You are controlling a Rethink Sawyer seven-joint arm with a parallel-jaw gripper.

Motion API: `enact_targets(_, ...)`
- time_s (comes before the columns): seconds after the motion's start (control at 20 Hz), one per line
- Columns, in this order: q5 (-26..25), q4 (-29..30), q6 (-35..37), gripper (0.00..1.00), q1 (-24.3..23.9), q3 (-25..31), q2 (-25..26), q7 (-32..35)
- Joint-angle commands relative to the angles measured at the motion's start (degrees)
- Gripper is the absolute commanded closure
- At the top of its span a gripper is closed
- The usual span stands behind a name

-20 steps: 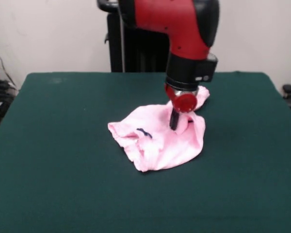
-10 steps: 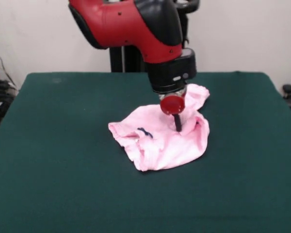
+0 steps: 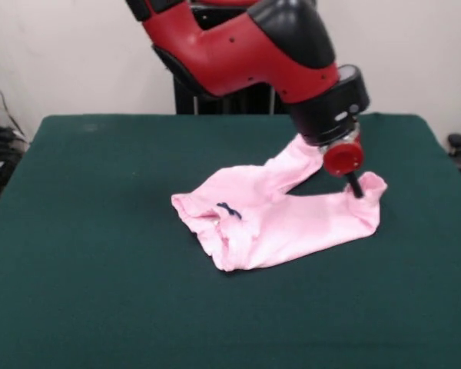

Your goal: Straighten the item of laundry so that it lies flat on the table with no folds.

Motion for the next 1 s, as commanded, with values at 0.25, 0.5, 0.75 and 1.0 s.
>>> enact_targets(0.25,-0.27,3.24,2.67,1.0,2.44,10.39,4.69,-2.58)
enact_targets(0.5,0.9,1.54,3.0,1.0,6.83,5.02,-0.14,-0.6)
enact_targets(0.75,1.7,-0.47,5.03,1.0,10.05,-1.09,-4.26,0.01)
enact_targets(1.0,2.81,-6.93,9.88,1.0,22.98,-19.21,-9.82,3.32)
